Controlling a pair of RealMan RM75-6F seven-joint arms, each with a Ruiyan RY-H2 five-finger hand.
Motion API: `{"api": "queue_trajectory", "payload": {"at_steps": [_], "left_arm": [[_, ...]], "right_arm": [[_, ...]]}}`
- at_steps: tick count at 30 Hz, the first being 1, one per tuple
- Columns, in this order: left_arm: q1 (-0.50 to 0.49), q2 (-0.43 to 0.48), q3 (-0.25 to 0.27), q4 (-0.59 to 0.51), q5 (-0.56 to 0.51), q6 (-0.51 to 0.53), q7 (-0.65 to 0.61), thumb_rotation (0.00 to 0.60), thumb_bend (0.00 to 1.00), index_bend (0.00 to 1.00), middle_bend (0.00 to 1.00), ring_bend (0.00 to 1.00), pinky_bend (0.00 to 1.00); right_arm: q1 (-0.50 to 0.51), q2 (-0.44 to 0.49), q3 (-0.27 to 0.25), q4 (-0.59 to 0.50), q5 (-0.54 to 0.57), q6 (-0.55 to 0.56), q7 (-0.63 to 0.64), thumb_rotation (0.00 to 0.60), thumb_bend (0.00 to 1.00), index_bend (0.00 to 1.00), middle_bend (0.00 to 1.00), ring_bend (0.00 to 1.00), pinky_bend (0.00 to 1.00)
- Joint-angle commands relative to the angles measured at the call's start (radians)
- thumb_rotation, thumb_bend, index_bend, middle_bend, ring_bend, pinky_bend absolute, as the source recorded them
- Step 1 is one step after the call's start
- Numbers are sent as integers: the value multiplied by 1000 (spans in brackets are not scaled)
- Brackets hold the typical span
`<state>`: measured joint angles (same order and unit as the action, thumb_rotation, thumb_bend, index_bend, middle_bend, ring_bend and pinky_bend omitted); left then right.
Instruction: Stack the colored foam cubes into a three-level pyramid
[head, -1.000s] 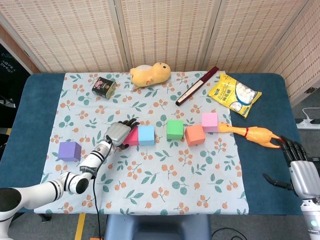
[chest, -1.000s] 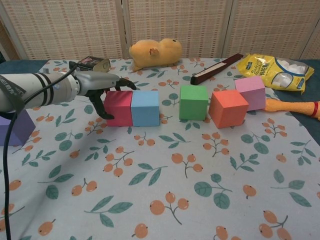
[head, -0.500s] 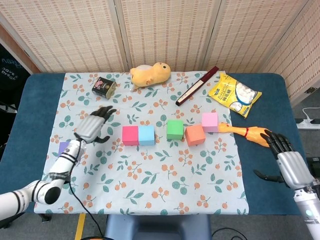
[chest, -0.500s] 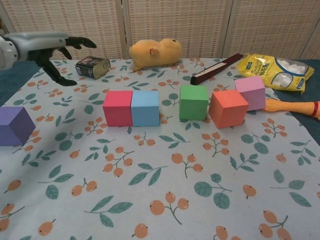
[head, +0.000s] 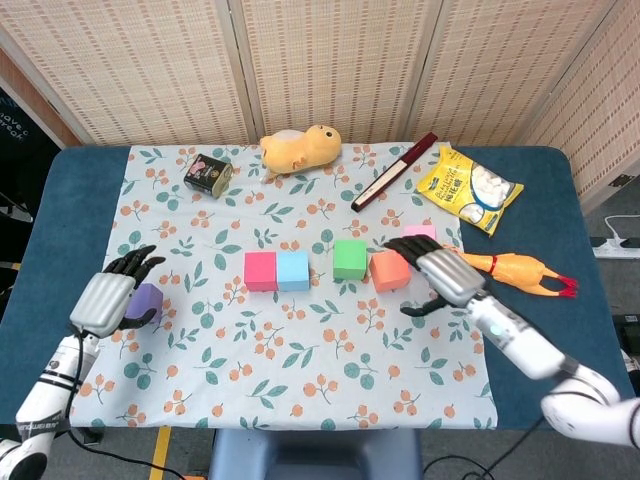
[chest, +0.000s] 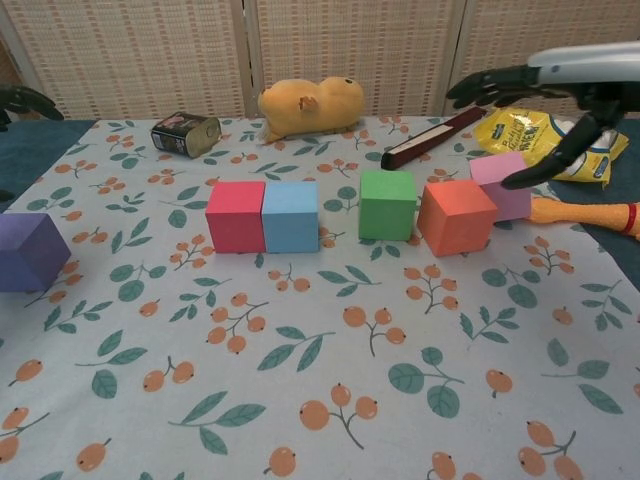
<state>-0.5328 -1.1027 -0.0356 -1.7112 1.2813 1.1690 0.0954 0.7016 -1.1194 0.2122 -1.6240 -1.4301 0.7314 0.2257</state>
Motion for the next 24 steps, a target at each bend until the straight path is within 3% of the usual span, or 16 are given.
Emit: {"api": "queue_trajectory", "payload": {"at_steps": [1, 7, 14, 24], "left_arm": [[16, 8, 8, -9, 19, 4, -18, 600, 283, 159, 47, 81, 180], [36, 6, 10, 1, 44, 2, -64, 600, 283, 158, 47, 82, 180], [56, 6, 6, 8, 55, -7, -118, 600, 282, 158, 47, 82, 182], [70, 7, -4, 19, 63, -26, -162, 600, 284, 143, 36, 82, 182]], "right_arm": [[158, -202, 59, 193, 146, -137, -84, 489, 0, 0, 57, 0, 8], [270, -350, 70, 388, 254, -212, -154, 516, 0, 0, 57, 0, 14], [345, -487, 46, 608, 311, -278, -184, 524, 0, 1, 80, 0, 14], [362, -556, 37, 727, 282, -301, -120, 525, 0, 68, 141, 0, 15]]}}
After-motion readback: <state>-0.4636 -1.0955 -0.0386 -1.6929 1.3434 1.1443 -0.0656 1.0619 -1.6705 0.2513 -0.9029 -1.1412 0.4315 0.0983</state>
